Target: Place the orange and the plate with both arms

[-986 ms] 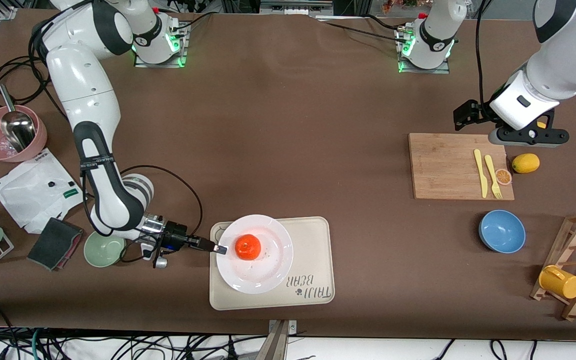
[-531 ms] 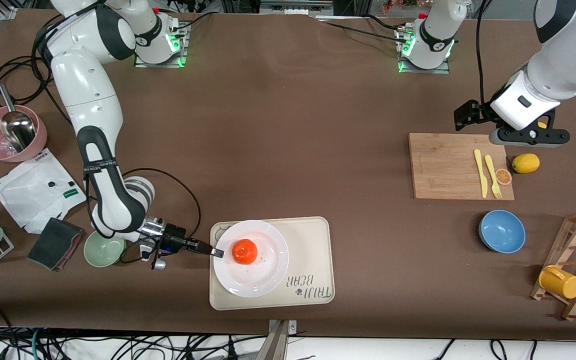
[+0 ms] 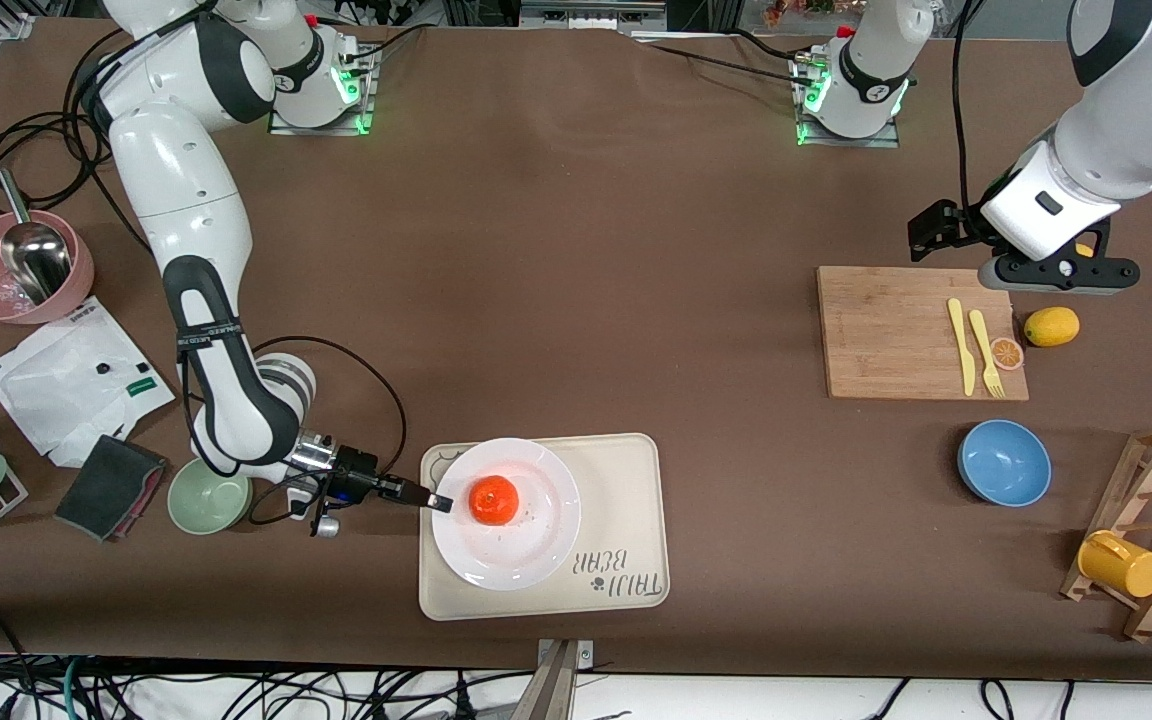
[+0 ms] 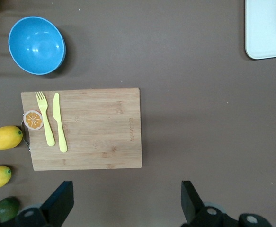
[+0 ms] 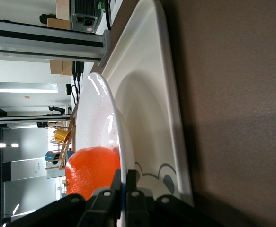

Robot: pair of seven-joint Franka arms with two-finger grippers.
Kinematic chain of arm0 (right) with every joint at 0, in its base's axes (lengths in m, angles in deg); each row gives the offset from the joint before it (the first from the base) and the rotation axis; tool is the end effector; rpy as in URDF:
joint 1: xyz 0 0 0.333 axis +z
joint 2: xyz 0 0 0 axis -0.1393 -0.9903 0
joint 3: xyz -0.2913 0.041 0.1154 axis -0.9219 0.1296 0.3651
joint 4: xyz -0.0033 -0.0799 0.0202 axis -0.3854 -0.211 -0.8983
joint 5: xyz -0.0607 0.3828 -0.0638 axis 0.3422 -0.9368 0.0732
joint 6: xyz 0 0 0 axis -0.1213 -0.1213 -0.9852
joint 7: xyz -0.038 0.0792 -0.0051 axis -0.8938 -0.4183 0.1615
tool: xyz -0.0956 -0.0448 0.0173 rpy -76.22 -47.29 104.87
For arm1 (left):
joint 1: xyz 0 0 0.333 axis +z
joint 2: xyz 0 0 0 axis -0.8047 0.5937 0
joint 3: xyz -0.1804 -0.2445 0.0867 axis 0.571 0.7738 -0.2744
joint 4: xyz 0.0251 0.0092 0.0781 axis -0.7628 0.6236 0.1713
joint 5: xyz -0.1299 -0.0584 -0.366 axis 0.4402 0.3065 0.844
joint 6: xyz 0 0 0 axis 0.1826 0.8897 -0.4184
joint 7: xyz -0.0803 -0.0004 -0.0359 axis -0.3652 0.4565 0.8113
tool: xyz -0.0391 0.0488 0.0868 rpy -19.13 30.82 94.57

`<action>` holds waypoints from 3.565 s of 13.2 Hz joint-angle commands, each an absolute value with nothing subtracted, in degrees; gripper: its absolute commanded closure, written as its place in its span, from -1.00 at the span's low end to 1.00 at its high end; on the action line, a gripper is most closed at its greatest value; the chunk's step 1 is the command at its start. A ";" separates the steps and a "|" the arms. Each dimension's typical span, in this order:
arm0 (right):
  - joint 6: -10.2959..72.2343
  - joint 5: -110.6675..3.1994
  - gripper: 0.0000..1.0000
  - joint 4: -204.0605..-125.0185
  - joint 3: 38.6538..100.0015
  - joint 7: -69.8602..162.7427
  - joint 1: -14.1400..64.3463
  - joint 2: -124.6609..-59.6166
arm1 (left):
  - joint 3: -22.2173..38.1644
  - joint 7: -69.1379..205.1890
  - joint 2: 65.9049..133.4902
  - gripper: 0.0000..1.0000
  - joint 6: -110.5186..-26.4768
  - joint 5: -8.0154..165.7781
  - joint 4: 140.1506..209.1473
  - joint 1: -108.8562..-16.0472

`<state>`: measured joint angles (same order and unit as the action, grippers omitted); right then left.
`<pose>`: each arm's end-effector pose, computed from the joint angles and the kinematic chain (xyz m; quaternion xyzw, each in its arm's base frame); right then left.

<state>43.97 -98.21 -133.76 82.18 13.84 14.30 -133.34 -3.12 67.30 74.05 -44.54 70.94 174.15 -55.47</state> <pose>0.7369 0.1796 0.1056 -0.8348 0.0952 -0.0805 0.5363 0.5436 -0.0884 0.5546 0.9984 -0.0152 -0.0537 0.0016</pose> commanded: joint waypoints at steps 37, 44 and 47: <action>17.41 -33.44 -1.00 -134.69 79.35 38.29 13.37 -113.33 | -3.06 68.76 74.96 -1.00 -43.00 69.63 171.88 -54.98; 13.94 -22.87 -1.00 -150.81 75.04 38.73 16.97 -96.23 | -3.06 68.76 74.96 -1.00 -43.00 69.63 171.88 -54.90; 17.13 -18.74 -1.00 -164.10 75.21 49.15 16.97 -84.35 | -3.06 68.76 74.96 -1.00 -43.00 69.63 171.88 -54.98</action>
<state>13.97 -20.78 -151.49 75.56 43.49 16.42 -94.79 -3.24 67.30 74.13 -44.47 70.93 173.75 -55.21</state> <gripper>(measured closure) 0.000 0.000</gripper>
